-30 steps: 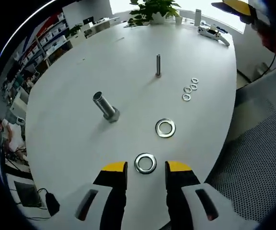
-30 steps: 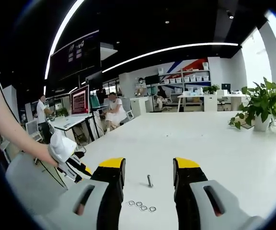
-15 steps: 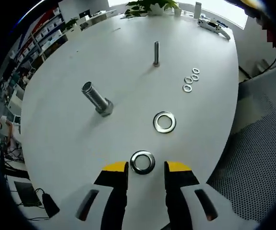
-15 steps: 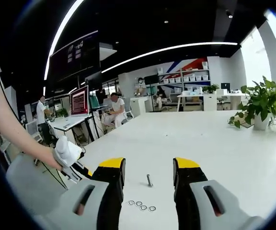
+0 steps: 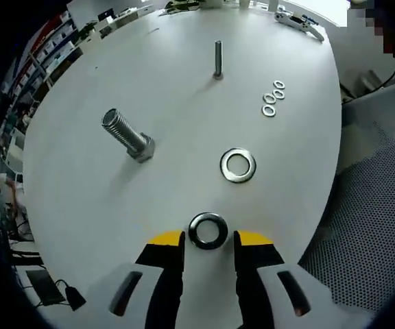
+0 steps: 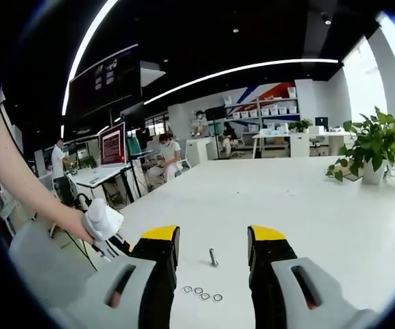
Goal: Place the washer onto the threaded stud by aligning its center hole with the stud, sliding it down to the base, and recovering from edge contact or off-axis alignment until the washer reaches the visible bottom stop.
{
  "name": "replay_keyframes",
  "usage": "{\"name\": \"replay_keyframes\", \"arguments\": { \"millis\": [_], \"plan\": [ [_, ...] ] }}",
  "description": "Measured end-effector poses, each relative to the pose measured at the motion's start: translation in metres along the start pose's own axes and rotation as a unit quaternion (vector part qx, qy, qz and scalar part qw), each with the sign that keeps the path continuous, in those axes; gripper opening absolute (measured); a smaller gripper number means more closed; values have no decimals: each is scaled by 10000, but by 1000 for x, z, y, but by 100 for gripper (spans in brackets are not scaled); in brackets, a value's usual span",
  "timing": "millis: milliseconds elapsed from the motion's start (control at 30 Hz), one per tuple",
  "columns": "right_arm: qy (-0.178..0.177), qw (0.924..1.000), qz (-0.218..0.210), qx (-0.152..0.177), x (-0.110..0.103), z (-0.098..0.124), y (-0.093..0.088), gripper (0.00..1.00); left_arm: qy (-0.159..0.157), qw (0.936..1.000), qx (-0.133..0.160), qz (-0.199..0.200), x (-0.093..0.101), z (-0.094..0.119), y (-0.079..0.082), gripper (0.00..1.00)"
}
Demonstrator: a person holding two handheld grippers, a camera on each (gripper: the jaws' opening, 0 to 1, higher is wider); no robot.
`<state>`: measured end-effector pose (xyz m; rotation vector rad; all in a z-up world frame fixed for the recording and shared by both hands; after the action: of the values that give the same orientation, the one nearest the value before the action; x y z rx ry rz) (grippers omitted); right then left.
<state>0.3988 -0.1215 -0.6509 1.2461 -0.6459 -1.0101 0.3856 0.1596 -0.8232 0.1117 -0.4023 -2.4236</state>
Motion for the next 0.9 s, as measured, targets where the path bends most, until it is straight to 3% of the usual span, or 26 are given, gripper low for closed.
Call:
{"name": "replay_keyframes", "arguments": {
  "millis": [633,900],
  "plan": [
    [-63,10000,-59,19,3,2,1,42,-206,9994,-196,-172,0,-4,4,22],
    [-44,10000,-48,14,2,1,1,42,-274,9968,-435,-611,1,-5,8,21]
  ]
}}
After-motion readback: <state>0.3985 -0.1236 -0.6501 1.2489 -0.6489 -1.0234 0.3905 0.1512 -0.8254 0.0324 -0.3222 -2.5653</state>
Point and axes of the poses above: the point that each gripper's makers call its tool centre point, and the gripper's own axes: z roughly backward along the fingers, x roughly to its right, y roughly out of its top, the point moved 5 cm from there along z, roughly backward along the fingers, and after that the axes turned 4 degrees about -y, right-handed, at the moved point
